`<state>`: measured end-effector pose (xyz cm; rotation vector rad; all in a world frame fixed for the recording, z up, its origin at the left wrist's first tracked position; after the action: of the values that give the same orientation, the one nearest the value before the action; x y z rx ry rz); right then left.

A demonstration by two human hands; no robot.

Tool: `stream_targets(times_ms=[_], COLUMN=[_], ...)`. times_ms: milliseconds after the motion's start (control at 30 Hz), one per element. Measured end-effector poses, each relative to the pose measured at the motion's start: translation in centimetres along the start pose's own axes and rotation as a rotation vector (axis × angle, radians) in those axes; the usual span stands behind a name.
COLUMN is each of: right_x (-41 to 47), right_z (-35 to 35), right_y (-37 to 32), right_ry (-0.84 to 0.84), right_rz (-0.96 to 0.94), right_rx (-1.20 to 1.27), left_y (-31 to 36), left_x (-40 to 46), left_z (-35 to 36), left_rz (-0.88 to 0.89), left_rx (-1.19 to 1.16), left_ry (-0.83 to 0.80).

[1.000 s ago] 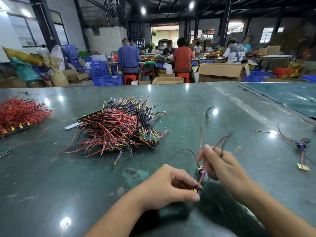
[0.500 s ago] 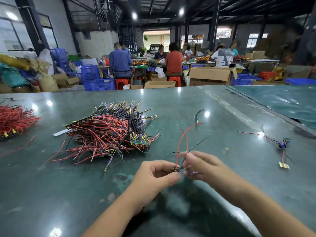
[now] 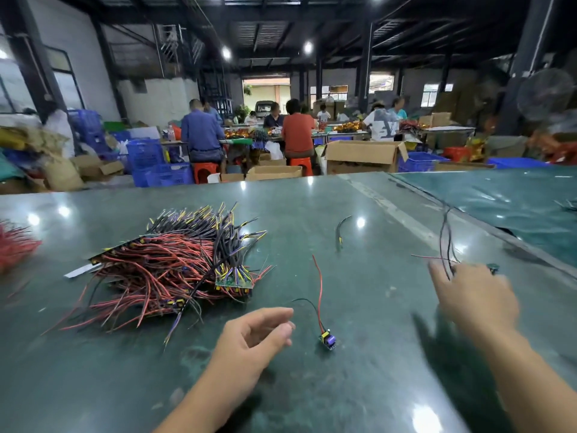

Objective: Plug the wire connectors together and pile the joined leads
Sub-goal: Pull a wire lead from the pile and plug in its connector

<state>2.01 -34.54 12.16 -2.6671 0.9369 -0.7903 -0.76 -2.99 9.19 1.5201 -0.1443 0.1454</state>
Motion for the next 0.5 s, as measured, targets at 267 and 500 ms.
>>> stream_targets(times_ms=[267,500], right_x=[-7.0,-11.8], right_z=[0.4,0.8], right_y=[-6.2,-8.6], right_ry=[-0.341,-0.296], right_rz=[-0.299,-0.608], right_rx=[0.312,0.345], left_y=[-0.3,-0.1], left_x=[0.5,0.4], left_z=[-0.5,0.2], left_rz=[0.027,-0.049], left_rx=[0.069,0.115], left_ry=[0.109,0.043])
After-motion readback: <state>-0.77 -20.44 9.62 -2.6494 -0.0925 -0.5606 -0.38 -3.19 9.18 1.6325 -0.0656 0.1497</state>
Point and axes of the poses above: each hand's wrist, its own x-axis towards the middle knuckle, its own z-axis out of the palm, y = z × x, the point moved 1 cm from there along x, towards the middle knuckle, and after that the axes turned 9 degrees about y, right-handed, at the moved point
